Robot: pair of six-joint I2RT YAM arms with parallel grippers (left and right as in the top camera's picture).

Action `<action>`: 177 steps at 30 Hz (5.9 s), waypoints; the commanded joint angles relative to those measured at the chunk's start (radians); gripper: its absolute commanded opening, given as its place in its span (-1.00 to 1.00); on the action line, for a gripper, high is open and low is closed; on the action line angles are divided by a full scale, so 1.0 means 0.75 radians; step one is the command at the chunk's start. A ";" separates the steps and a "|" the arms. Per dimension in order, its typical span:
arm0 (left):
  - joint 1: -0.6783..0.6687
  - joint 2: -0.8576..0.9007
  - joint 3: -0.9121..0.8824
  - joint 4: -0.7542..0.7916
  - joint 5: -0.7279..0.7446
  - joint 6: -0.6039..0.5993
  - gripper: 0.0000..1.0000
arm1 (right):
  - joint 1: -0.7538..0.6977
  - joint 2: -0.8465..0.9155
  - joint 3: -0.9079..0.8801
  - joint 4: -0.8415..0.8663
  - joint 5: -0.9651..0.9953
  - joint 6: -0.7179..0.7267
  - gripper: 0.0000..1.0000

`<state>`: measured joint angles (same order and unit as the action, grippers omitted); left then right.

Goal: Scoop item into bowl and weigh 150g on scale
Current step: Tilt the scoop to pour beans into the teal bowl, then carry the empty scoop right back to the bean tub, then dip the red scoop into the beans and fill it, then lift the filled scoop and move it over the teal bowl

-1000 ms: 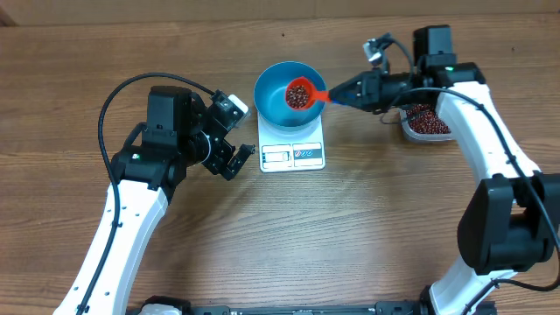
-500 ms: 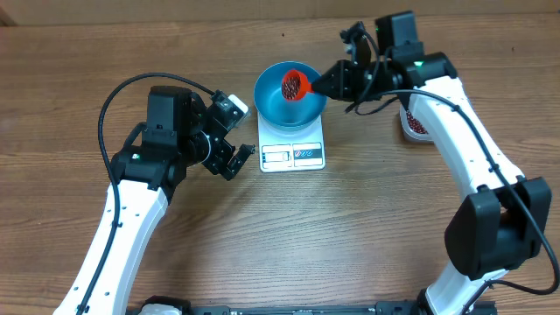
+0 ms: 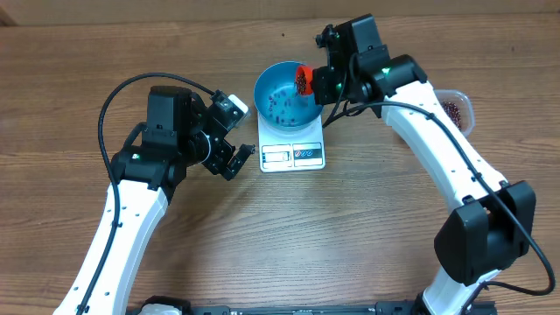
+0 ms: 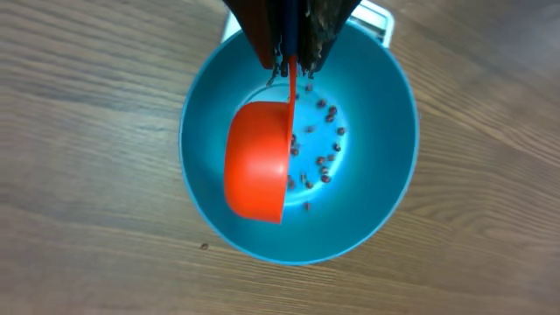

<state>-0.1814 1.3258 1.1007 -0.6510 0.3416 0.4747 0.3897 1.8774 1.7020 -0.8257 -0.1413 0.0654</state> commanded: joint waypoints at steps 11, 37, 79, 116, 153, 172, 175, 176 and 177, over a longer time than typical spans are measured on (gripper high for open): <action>0.005 0.007 0.030 0.001 0.023 0.016 0.99 | 0.211 -0.007 0.044 0.007 0.559 -0.326 -0.93; 0.005 0.007 0.030 0.001 0.023 0.016 0.99 | -0.012 -0.303 0.046 -0.092 0.074 -0.257 -0.93; 0.005 0.007 0.030 0.001 0.023 0.016 0.99 | -0.898 -0.052 -0.107 -0.405 0.067 -0.413 -0.93; 0.005 0.007 0.030 0.001 0.023 0.016 0.99 | -1.052 0.100 -0.237 -0.379 -0.678 -0.432 -0.93; 0.005 0.007 0.030 0.001 0.023 0.016 0.98 | -1.424 0.128 -0.237 -0.503 -1.444 -0.524 -0.93; 0.005 0.007 0.030 0.001 0.023 0.016 0.99 | -1.205 0.128 -0.237 -0.623 -1.700 -0.588 -0.93; 0.005 0.007 0.030 0.001 0.023 0.015 0.99 | -1.105 0.128 -0.237 -0.622 -1.704 -0.588 -0.93; 0.005 0.007 0.030 0.001 0.023 0.016 0.99 | -1.073 0.128 -0.237 -0.622 -1.704 -0.588 -0.92; 0.005 0.007 0.030 0.001 0.023 0.015 0.99 | -1.036 0.128 -0.237 -0.622 -1.704 -0.588 -0.92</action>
<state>-0.1814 1.3262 1.1007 -0.6510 0.3416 0.4747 -0.4538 1.9686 1.5314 -1.2945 -1.3827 -0.3637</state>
